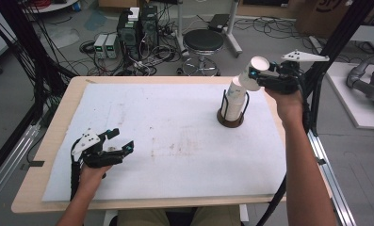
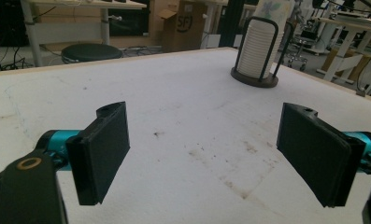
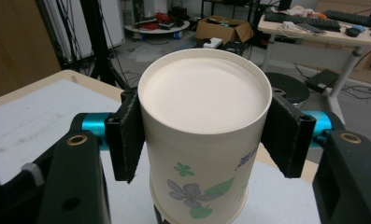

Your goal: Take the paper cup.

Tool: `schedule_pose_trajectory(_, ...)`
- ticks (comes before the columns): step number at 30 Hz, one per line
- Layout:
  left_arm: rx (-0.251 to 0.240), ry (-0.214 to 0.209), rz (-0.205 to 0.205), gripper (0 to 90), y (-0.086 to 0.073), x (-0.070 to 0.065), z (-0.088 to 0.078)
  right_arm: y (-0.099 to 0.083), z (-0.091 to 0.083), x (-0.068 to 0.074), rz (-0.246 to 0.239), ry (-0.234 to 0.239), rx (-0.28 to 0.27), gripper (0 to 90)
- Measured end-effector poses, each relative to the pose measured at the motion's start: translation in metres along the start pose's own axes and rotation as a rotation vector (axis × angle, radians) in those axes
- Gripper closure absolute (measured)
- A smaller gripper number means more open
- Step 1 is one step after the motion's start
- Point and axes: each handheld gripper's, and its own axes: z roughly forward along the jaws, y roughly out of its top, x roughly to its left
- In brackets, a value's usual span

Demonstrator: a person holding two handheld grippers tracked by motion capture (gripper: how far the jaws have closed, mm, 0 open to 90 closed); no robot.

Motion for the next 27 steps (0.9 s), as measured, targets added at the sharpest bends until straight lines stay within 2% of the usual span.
schedule_pose_trajectory(5, 0.003, -0.001, 0.001, 17.1, 0.000, 0.000, 0.000, -0.006, -0.016, 0.007, -0.021, 0.040, -0.008, 37.6)
schedule_pose_trajectory(7, 0.005, -0.003, 0.002, 17.1, 0.000, 0.000, 0.000, -0.009, -0.021, 0.010, -0.015, 0.059, -0.003, 37.7)
schedule_pose_trajectory(14, 0.009, -0.009, 0.005, 17.1, -0.001, -0.002, 0.001, -0.030, -0.036, 0.022, -0.007, 0.173, -0.003, 37.7)
schedule_pose_trajectory(20, 0.014, -0.022, 0.006, 17.1, -0.001, -0.003, 0.002, -0.060, -0.035, 0.038, -0.010, 0.261, 0.025, 37.7)
schedule_pose_trajectory(27, 0.016, -0.057, 0.007, 17.1, -0.002, -0.005, 0.003, -0.096, -0.022, 0.058, -0.044, 0.344, 0.069, 37.6)
